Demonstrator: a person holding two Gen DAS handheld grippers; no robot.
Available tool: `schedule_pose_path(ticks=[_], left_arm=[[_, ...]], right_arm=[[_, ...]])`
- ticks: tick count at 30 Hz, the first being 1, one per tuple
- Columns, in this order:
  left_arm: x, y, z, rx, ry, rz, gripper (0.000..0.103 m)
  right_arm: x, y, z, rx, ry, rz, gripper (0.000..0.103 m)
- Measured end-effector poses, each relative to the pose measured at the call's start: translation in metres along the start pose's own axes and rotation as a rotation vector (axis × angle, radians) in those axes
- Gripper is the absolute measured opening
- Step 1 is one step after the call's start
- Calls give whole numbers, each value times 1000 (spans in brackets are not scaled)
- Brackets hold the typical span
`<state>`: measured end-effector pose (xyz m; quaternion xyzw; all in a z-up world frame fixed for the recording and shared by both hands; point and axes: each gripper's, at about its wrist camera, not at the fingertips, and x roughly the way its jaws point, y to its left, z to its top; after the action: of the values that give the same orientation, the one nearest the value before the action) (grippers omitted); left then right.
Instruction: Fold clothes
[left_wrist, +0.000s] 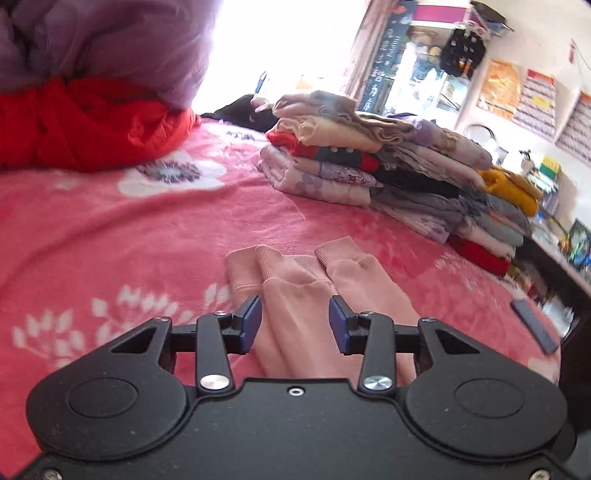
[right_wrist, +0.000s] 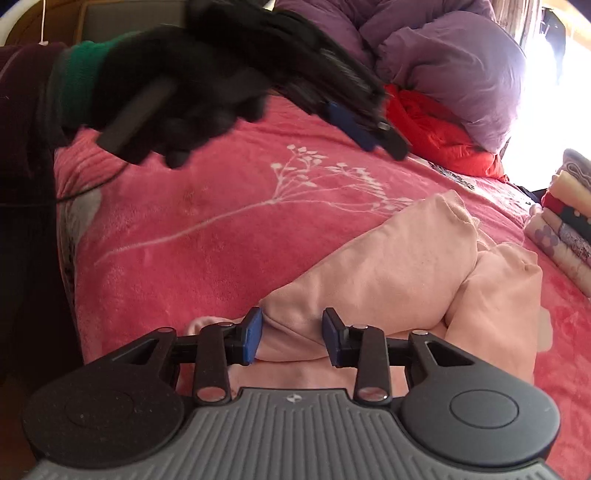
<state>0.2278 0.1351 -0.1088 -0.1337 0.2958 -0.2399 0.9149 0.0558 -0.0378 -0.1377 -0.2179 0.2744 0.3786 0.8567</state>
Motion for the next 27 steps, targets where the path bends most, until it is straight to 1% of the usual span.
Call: schedule_pose_path(ticks=[4, 6, 7, 8, 9, 10, 12, 17, 20, 21, 22, 24, 25, 27], left_arm=[[34, 10, 12, -76, 35, -3, 38], [48, 14, 17, -76, 47, -3, 37], [55, 15, 19, -69, 61, -9, 28], [60, 16, 20, -50, 74, -22, 15], [62, 14, 21, -11, 78, -25, 7], [61, 13, 21, 19, 62, -22, 6], [55, 20, 24, -28, -9, -48, 6], [68, 23, 16, -43, -16, 3, 6], [67, 25, 20, -100, -65, -24, 6], [67, 25, 21, -106, -71, -31, 6], [69, 24, 20, -99, -55, -21, 6], [75, 22, 17, -78, -6, 12, 6], [76, 23, 17, -85, 16, 1, 5], [73, 28, 19, -123, 39, -21, 6]], right_arm=[[-1, -1, -6, 32, -28, -5, 37], [-1, 1, -8, 40, -44, -15, 38], [-1, 2, -9, 44, -51, -21, 38], [-2, 3, -10, 47, -62, -28, 38], [-2, 4, -12, 49, -71, -35, 38], [-3, 5, -13, 48, -75, -39, 38], [-2, 6, -15, 45, -82, -47, 38], [-2, 5, -15, 50, -79, -58, 40], [-5, 4, -15, 52, -75, -67, 43], [-8, 4, -14, 58, -78, -82, 48], [-11, 4, -14, 68, -87, -98, 50], [-12, 4, -15, 81, -83, -93, 53], [-9, 4, -16, 80, -63, -94, 53], [-9, 4, -17, 95, -58, -93, 54]])
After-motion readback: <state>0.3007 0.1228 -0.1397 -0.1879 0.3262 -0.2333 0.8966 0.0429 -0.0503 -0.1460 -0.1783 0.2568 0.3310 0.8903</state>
